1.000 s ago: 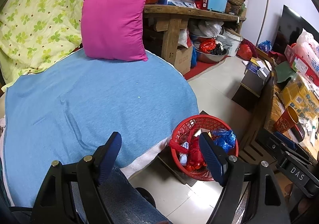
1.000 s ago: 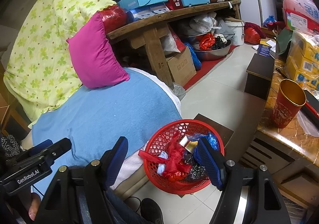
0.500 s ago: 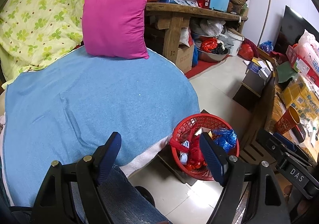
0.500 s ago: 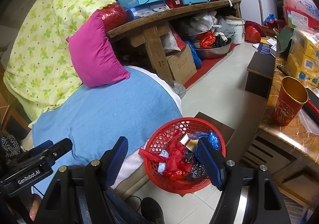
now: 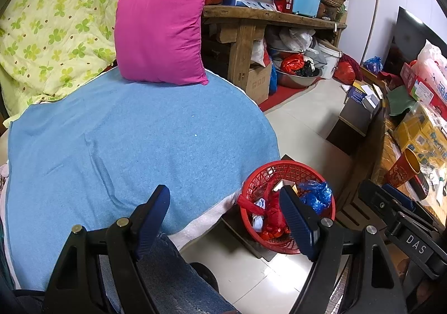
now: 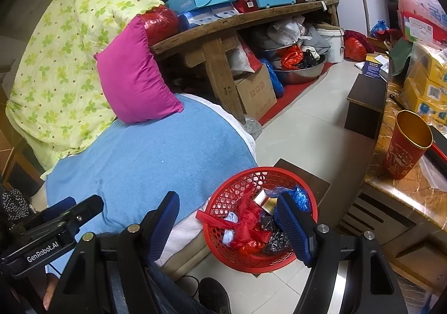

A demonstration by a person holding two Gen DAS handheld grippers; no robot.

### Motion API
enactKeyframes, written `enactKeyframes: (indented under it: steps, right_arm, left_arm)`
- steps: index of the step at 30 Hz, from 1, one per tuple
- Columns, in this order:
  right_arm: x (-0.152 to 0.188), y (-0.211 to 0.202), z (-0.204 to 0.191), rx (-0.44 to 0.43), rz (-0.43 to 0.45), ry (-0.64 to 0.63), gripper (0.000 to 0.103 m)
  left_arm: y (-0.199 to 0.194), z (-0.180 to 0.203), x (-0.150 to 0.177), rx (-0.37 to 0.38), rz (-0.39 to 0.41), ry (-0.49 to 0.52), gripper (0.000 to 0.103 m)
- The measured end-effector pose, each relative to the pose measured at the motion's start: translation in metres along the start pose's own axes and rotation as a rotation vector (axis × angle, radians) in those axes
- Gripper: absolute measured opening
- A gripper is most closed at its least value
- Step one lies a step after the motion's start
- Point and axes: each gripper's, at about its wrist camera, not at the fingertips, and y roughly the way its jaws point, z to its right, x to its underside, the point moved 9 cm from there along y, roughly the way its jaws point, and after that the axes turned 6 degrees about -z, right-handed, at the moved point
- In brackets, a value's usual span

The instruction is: Collect trash

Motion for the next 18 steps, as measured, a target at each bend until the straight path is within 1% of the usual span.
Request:
enactKeyframes:
  steps: [18]
  right_arm:
    - [-0.0006, 0.0015, -0.0002, -0.001, -0.005, -0.003, 0.075]
  left_arm:
    - [0.0007, 0.0029, -0.0005, -0.005, 0.001, 0.005, 0.081]
